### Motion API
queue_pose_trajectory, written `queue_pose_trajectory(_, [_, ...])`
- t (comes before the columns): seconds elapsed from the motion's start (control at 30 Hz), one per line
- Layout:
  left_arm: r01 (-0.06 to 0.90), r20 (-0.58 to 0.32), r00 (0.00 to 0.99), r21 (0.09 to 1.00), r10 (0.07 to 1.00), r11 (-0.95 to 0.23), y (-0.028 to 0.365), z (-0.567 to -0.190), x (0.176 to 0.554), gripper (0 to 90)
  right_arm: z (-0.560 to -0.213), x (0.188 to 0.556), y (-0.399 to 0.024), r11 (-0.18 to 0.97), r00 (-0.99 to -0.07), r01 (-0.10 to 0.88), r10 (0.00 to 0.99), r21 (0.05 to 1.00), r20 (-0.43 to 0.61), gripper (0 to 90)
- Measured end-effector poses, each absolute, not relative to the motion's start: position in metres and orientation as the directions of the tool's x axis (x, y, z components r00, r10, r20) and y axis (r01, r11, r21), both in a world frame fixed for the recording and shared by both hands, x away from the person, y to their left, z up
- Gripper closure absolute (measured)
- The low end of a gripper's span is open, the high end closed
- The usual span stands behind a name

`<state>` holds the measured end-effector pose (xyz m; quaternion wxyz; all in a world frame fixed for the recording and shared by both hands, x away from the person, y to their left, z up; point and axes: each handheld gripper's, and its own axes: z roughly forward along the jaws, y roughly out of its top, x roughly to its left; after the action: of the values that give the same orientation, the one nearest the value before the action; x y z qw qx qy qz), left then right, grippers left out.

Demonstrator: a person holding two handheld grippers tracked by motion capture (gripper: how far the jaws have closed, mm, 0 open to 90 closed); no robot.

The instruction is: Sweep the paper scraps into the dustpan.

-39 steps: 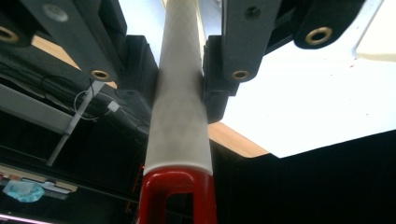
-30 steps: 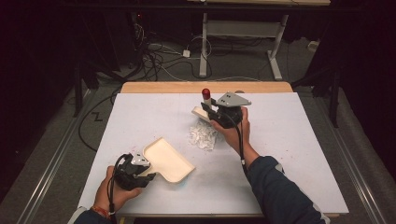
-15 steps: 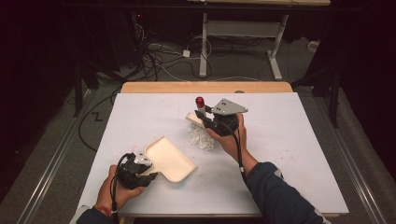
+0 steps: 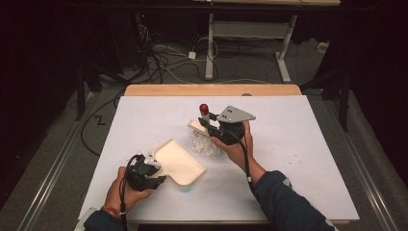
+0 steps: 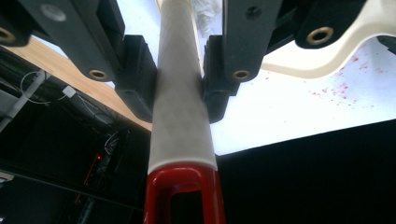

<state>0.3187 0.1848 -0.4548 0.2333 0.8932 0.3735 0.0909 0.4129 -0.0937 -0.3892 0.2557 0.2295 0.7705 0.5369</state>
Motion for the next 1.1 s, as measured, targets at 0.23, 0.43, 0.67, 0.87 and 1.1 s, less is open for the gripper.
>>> queue_pose_trajectory(0.23, [0.628, -0.013, 0.703, 0.481, 0.711, -0.612, 0.183, -0.456, 0.321, 63.6, -0.388, 0.405, -0.088, 0.309, -0.785, 0.076, 0.605, 0.948, -0.134, 69.0])
queue_pose_trajectory(0.43, [0.630, -0.012, 0.702, 0.477, 0.712, -0.613, 0.179, -0.458, 0.322, 63.6, -0.388, 0.396, -0.080, 0.306, -0.807, 0.070, 0.577, 0.949, -0.127, 69.1])
queue_pose_trajectory(0.67, [0.627, -0.010, 0.708, 0.470, 0.707, -0.621, 0.172, -0.458, 0.323, 63.6, -0.388, 0.386, -0.070, 0.305, -0.826, 0.053, 0.548, 0.951, -0.130, 69.5])
queue_pose_trajectory(0.87, [0.627, -0.010, 0.708, 0.469, 0.706, -0.622, 0.170, -0.459, 0.324, 63.6, -0.385, 0.378, -0.064, 0.309, -0.839, 0.030, 0.524, 0.950, -0.145, 70.2])
queue_pose_trajectory(1.1, [0.627, -0.007, 0.708, 0.468, 0.707, -0.623, 0.169, -0.460, 0.323, 63.6, -0.377, 0.380, -0.066, 0.283, -0.831, 0.018, 0.537, 0.959, -0.143, 70.4])
